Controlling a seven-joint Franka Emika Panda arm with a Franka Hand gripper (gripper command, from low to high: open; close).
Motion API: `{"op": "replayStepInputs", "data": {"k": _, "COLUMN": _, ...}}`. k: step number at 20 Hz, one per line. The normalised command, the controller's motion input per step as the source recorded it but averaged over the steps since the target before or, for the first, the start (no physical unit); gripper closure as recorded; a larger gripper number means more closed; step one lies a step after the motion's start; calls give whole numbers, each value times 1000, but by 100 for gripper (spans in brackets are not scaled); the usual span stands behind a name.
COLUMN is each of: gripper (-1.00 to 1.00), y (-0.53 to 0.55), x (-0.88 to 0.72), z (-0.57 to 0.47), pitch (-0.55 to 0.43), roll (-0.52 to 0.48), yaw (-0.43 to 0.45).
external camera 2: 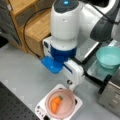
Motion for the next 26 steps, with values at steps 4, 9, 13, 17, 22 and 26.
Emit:
{"op": "replayStepInputs", "data": {"k": 4, "gripper": -100, "y": 65, "x": 298, "z": 74, "pitch": 160, "roll": -105, "yaw": 211}}
{"op": "replayStepInputs", "data": {"k": 9, "gripper": -100, "y": 60, "x": 346, "z": 56, "pitch": 136, "roll": -71, "yaw": 135}}
{"op": "replayStepInputs", "data": {"k": 13, "gripper": -100, "y": 97, "x": 475, "z": 82, "pitch": 151, "roll": -74, "yaw": 69}}
{"op": "replayStepInputs", "data": {"k": 17, "gripper": -100, "y": 103, "x": 515, "z": 76, "pitch": 145, "roll": -72, "yaw": 43}}
{"op": "replayStepInputs", "data": {"k": 22, "gripper": -100, "y": 74, "x": 447, "z": 53, "pitch": 143, "roll": -106, "yaw": 28}}
{"op": "replayStepInputs", "data": {"k": 26, "gripper": -100, "y": 39, "x": 423, "z": 30, "pitch": 147, "roll": -159, "yaw": 5}}
